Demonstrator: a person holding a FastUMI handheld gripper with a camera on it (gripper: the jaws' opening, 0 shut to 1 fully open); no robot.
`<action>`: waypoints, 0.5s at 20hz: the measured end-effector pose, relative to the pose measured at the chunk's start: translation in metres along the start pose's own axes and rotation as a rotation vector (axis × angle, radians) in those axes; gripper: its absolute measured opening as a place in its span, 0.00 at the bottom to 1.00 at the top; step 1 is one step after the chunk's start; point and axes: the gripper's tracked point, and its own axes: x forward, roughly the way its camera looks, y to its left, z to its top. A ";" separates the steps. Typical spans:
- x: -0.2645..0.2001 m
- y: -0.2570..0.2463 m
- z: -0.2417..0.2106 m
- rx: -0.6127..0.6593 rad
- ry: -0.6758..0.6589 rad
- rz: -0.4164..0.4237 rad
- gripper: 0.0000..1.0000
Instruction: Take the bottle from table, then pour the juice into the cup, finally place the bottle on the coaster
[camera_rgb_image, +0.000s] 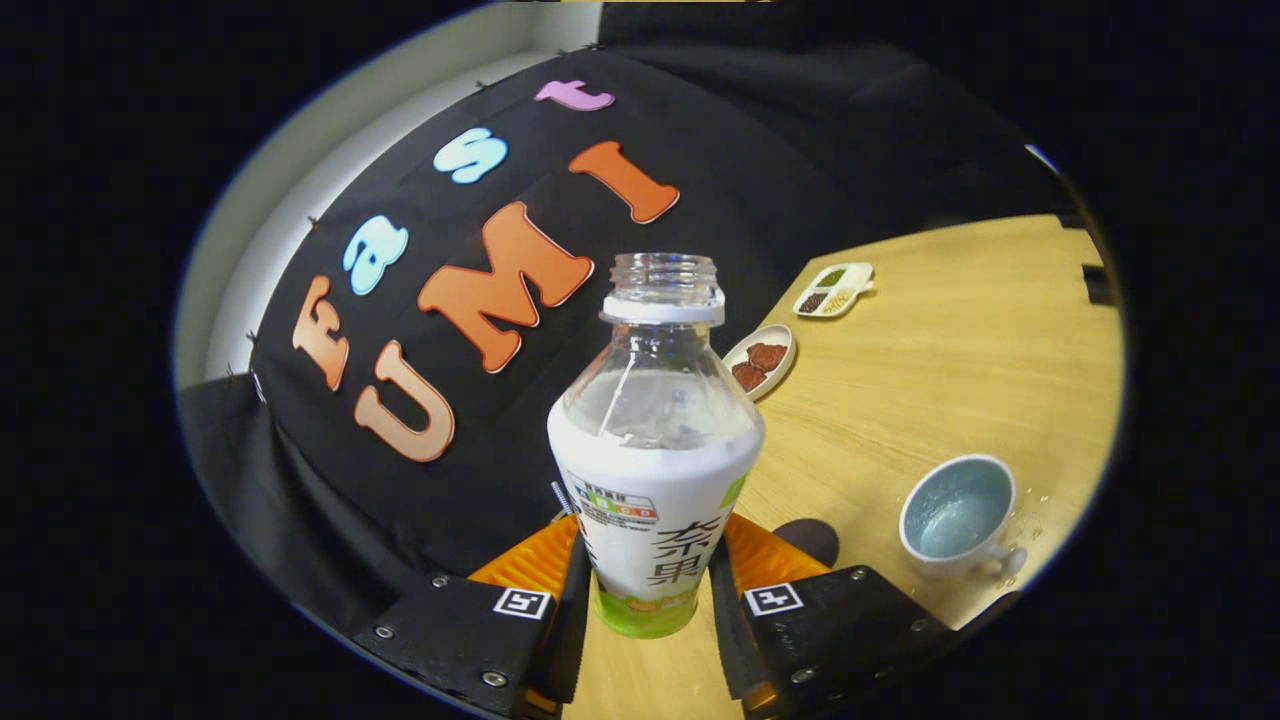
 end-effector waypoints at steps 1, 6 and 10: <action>0.006 -0.002 -0.001 -0.066 0.001 -0.011 0.56; 0.027 -0.020 -0.011 -0.392 -0.002 -0.120 0.57; 0.044 -0.032 -0.027 -0.536 0.017 -0.175 0.58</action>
